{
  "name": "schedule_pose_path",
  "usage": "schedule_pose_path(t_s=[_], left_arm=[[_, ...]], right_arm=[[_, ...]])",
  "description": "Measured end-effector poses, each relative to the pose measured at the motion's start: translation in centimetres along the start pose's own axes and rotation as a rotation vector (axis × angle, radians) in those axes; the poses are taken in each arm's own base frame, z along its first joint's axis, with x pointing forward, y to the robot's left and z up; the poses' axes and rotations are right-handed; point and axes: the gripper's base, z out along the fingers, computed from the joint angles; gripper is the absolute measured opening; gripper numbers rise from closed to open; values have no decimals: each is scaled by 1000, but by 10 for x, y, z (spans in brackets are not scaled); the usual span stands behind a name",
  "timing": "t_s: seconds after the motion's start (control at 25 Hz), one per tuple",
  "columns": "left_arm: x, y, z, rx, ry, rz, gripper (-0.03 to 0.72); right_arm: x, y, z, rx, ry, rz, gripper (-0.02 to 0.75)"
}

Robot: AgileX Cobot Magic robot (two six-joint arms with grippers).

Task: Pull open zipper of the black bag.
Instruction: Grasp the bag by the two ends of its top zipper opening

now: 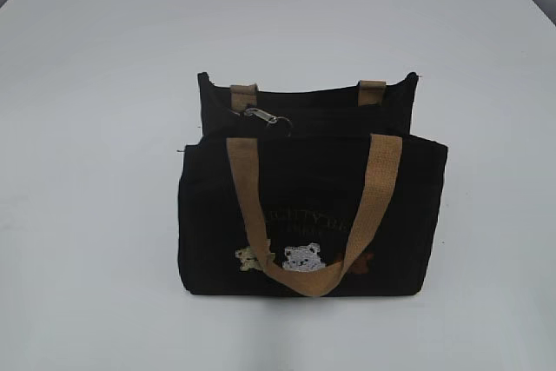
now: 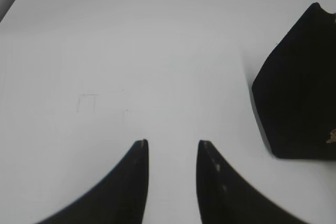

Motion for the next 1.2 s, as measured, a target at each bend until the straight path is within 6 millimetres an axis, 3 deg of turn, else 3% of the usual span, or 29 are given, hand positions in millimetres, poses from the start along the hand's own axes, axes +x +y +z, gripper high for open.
schedule_pose_path(t_s=[0.8, 1.2], left_arm=[[-1, -3, 0, 32, -1, -18, 238], [-22, -18, 32, 254, 161, -209, 255]], right_arm=[[0, 0, 0, 0, 0, 0, 578], [0, 0, 0, 0, 0, 0, 578]])
